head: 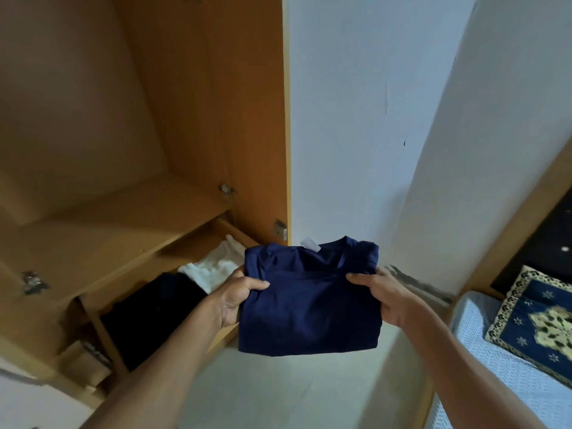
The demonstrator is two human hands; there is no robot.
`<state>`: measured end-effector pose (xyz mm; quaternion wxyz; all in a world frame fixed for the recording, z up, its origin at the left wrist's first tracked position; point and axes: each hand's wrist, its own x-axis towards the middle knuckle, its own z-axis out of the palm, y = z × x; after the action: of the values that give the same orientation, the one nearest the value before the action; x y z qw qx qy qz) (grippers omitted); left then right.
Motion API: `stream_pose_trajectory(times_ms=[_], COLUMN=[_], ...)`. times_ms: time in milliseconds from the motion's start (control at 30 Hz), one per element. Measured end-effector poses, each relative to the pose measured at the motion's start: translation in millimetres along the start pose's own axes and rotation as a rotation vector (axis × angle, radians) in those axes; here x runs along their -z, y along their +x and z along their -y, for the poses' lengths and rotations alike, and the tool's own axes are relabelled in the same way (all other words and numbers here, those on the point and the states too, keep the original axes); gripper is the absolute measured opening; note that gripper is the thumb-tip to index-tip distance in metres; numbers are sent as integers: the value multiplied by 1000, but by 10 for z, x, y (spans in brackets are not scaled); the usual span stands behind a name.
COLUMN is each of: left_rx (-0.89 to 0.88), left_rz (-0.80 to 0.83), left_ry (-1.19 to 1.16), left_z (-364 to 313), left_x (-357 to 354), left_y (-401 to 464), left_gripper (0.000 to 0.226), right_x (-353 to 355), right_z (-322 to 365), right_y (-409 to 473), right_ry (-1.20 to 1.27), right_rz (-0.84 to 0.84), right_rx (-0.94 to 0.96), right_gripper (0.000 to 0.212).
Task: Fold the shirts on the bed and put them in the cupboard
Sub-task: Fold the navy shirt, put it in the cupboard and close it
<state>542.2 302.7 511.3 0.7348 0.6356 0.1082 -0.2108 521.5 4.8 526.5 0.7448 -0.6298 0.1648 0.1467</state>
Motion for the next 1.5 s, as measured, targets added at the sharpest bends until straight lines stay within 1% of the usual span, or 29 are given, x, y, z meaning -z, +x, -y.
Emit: stream_pose_trajectory(times_ms=[167, 300, 400, 533, 633, 733, 867, 1067, 1133, 1233, 1267, 1333, 1367, 1500], left_rx=[-4, 2, -7, -13, -44, -70, -91, -48, -13, 13, 19, 47, 75, 198], left_rz=[-27, -41, -71, -126, -211, -329, -474, -617, -662, -680, -682, -677, -676, -654], left_ry=[-62, -102, -131, -177, -215, -268, -336, -362, -384, -392, -390, -404, -409, -433], left_z=[-208, -240, -227, -174, -165, -144, -92, 40, 75, 98, 80, 49, 37, 71], left_x=[169, 266, 345, 488, 595, 662, 783, 1114, 1231, 1498, 1556, 1709, 1770, 2086], left_y=[-86, -55, 13, 167, 287, 388, 481, 638, 717, 993, 1075, 1307, 1401, 1871], left_gripper=[39, 42, 38, 41, 40, 40, 45, 48, 51, 51, 49, 47, 45, 33], right_x=[-238, -347, -425, -561, -738, -964, -1303, -1933, -2082, -2333, -2396, -2534, -2585, -2796], right_z=[225, 271, 301, 302, 348, 438, 523, 390, 322, 263, 242, 197, 202, 226], right_y=[84, 258, 515, 959, 1394, 1816, 2303, 2911, 3103, 3423, 3504, 3702, 3760, 4064], right_ry=[-10, -20, -30, -86, -143, -234, -334, -536, -606, -680, -712, -783, -804, -842], right_rz=[12, 28, 85, 177, 272, 394, 544, 673, 666, 633, 632, 611, 602, 587], right_rx=[-7, -20, -39, -69, -102, -131, -161, -181, -192, -204, -189, -147, -144, -226], right_gripper=[27, 25, 26, 27, 29, 29, 45, 55, 55, 51, 55, 71, 74, 61])
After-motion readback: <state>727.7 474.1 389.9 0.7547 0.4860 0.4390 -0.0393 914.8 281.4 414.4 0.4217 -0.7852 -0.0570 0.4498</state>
